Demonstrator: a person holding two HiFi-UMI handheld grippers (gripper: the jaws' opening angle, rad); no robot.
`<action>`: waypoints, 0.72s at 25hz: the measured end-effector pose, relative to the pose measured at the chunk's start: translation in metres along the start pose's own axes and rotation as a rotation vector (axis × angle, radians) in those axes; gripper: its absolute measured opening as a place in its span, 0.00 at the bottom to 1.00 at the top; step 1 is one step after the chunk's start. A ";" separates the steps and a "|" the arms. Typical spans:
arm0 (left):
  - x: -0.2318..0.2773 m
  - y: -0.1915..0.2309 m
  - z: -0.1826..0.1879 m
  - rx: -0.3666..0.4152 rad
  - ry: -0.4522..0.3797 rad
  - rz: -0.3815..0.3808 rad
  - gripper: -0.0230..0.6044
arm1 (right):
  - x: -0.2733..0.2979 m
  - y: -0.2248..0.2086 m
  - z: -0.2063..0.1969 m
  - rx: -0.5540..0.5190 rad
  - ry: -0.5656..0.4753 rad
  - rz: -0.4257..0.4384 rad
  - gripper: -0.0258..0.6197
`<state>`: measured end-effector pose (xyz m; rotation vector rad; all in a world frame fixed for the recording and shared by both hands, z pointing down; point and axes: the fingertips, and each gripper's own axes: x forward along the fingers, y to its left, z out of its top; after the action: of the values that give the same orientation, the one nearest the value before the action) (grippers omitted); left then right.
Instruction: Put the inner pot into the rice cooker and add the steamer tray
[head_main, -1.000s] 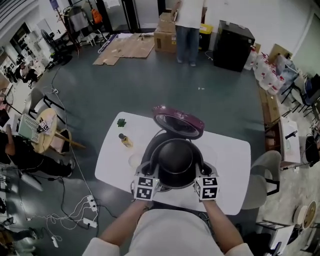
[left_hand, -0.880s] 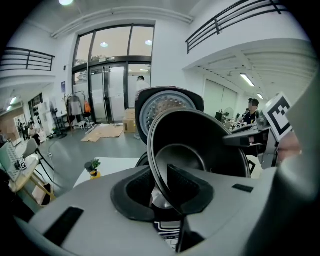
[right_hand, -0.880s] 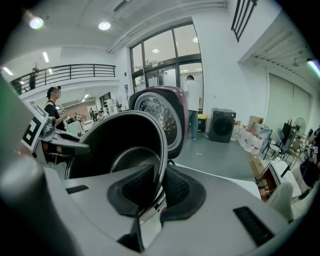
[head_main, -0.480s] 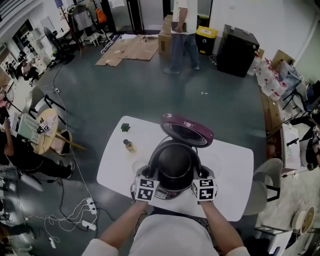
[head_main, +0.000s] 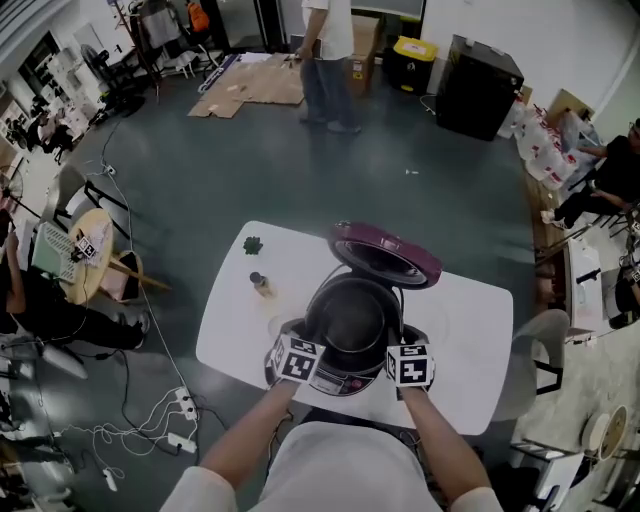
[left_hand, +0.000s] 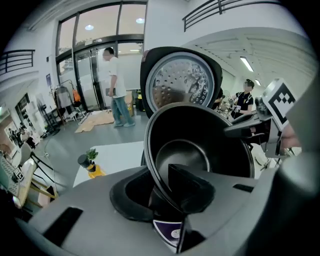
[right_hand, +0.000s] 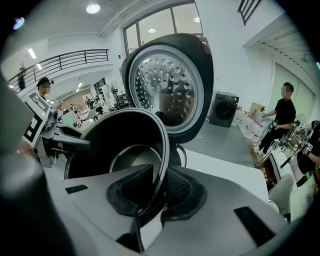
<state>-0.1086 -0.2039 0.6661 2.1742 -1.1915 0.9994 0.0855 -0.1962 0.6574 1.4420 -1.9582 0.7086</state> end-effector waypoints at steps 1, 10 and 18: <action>0.003 0.001 -0.002 0.007 0.014 -0.005 0.21 | 0.003 0.000 -0.003 0.003 0.011 -0.001 0.16; 0.030 0.003 -0.017 0.095 0.089 -0.018 0.24 | 0.023 -0.003 -0.020 -0.010 0.049 -0.043 0.17; 0.049 0.006 -0.033 0.148 0.128 0.001 0.27 | 0.033 -0.002 -0.029 -0.111 0.100 -0.094 0.20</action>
<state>-0.1081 -0.2097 0.7254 2.1834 -1.0911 1.2426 0.0845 -0.1973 0.7009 1.3951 -1.8118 0.6089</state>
